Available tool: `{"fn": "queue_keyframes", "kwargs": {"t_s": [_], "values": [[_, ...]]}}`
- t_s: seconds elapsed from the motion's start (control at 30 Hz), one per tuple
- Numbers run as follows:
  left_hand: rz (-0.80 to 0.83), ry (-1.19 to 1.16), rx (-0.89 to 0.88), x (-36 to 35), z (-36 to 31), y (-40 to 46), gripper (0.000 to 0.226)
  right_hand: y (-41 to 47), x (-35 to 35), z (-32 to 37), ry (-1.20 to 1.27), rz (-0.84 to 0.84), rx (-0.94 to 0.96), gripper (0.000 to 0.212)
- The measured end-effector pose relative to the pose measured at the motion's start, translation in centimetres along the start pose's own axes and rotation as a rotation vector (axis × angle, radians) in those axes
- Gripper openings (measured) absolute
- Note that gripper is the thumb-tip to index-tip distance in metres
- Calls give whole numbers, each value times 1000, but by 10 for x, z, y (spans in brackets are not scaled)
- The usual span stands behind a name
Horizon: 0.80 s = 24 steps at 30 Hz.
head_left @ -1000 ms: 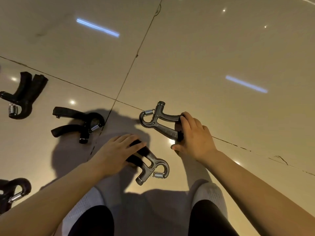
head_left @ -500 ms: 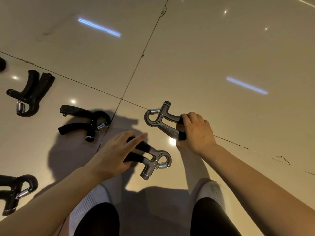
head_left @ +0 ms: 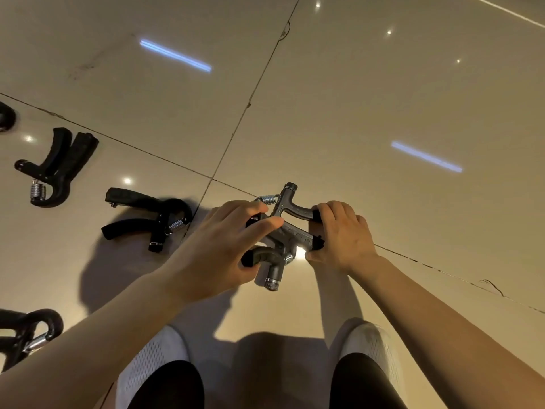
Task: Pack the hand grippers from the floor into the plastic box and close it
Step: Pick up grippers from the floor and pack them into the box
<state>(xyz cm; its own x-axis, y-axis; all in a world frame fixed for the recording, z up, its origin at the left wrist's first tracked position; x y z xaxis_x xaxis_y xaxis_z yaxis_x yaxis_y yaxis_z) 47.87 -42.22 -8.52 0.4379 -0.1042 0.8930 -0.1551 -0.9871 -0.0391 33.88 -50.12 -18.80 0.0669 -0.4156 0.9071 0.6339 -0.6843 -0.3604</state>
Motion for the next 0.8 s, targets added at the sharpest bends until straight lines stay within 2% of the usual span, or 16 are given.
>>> {"fn": "queue_keyframes", "kwargs": {"t_s": [0.13, 0.27, 0.33, 0.4, 0.47, 0.53, 0.67, 0.8], "values": [[-101, -28, 51, 16, 9, 3, 66, -3, 2, -3, -69, -46, -18, 83], [-191, -2, 121, 23, 17, 12, 66, -6, -6, -10, -68, -8, -76, 83], [-190, 5, 123, 21, 17, 17, 69, -7, -3, -12, -30, -12, -84, 86], [-183, 6, 103, 18, 13, 22, 71, -9, 6, -13, 116, -43, -92, 94], [-169, 3, 97, 16, 8, 26, 70, -13, 27, -14, 370, -124, -115, 102], [-152, 4, 112, 14, 7, 30, 67, -16, 61, -13, 533, -277, -116, 97], [-157, -8, 194, 21, 13, 39, 64, -14, 125, -4, 524, -489, -32, 86], [-174, 35, 236, 27, 18, 42, 61, -11, 135, 8, 393, -476, 44, 76]]}}
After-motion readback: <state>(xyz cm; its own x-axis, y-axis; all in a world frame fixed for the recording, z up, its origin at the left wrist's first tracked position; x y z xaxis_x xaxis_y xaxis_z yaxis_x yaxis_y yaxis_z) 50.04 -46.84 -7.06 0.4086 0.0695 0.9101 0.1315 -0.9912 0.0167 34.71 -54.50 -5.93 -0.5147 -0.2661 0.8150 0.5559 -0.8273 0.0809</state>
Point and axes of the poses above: each hand's wrist, its own y-axis towards the middle knuckle, its own x-axis out of the back of the hand, z = x × y, the point moved 10 cm from there along y, towards the middle knuckle, and after that the axes turned 12 degrees about x, right-handed, at the moved point
